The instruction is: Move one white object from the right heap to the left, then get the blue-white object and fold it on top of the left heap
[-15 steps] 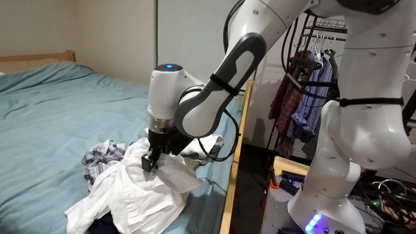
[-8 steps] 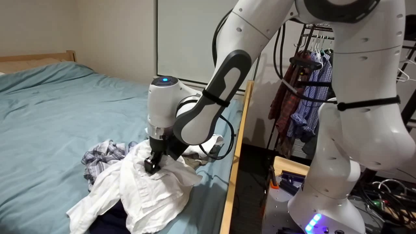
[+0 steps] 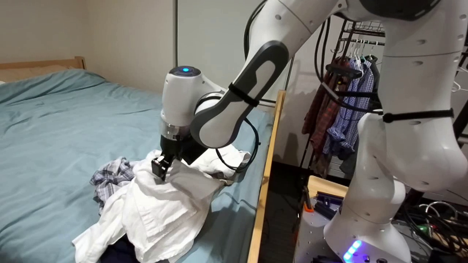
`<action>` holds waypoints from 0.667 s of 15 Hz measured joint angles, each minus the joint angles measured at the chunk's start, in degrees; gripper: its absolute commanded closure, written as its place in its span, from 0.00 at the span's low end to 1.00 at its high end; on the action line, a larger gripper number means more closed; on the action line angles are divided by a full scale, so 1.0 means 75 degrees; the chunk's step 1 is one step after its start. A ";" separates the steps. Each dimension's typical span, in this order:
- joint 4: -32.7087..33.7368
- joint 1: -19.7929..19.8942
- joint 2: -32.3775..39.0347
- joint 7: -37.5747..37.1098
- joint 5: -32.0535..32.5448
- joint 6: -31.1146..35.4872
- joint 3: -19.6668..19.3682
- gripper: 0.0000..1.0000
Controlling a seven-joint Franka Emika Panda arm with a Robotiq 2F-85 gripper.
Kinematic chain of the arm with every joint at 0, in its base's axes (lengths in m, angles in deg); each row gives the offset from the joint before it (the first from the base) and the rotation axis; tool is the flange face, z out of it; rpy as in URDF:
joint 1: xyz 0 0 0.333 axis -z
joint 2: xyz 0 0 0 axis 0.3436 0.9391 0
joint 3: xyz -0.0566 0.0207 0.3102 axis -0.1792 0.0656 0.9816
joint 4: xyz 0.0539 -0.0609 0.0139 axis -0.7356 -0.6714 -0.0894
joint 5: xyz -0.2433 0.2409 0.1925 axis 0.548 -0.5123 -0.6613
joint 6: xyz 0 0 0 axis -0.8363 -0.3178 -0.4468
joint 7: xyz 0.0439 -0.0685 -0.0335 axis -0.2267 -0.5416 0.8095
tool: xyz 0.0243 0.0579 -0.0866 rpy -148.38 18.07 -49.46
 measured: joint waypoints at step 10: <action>-0.0787 0.0442 -0.3705 0.0071 -0.0296 -0.1471 0.1196 0.00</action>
